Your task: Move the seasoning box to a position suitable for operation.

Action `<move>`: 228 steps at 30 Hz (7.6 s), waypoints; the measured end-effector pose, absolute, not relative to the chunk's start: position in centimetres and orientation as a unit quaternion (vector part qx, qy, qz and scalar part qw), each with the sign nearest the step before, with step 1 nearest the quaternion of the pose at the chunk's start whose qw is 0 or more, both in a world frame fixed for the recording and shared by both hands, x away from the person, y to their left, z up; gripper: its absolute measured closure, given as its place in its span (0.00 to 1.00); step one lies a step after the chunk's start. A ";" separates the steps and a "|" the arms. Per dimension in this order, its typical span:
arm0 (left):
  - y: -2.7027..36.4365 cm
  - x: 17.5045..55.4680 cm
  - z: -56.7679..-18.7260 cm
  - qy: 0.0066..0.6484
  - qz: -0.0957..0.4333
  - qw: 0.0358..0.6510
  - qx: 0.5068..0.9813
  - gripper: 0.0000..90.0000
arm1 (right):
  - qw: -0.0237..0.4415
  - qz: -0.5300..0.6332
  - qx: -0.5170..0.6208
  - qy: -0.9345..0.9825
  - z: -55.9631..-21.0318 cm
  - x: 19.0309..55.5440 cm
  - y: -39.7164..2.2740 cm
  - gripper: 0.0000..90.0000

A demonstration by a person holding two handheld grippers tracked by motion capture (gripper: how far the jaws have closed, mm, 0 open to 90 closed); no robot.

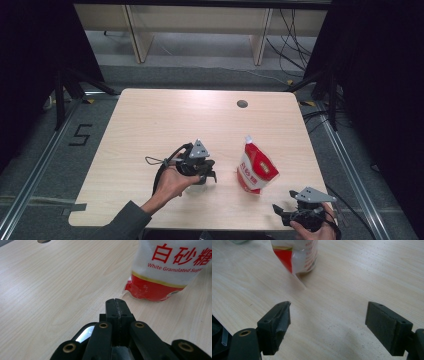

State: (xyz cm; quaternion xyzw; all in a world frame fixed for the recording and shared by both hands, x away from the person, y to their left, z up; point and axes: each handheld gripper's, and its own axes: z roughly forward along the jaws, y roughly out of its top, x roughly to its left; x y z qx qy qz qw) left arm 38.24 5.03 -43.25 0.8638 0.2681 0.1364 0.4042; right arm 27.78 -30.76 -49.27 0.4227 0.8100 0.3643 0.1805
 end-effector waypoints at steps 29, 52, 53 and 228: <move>4.1 37.1 -43.4 0.228 0.097 0.372 0.894 0.99 | 0.177 0.363 0.434 0.805 -49.2 27.7 -30.7 0.24; 5.5 33.5 -43.2 0.175 0.087 0.348 0.917 0.99 | 0.166 0.364 0.442 0.803 -49.3 27.6 -30.5 0.24; 5.6 33.4 -43.1 0.174 0.090 0.342 0.919 0.99 | 0.171 0.365 0.435 0.805 -49.3 27.7 -30.6 0.24; 12.9 33.5 -47.3 0.225 0.094 0.440 0.864 0.52 | 0.170 0.381 0.431 0.800 -49.3 27.8 -30.8 0.24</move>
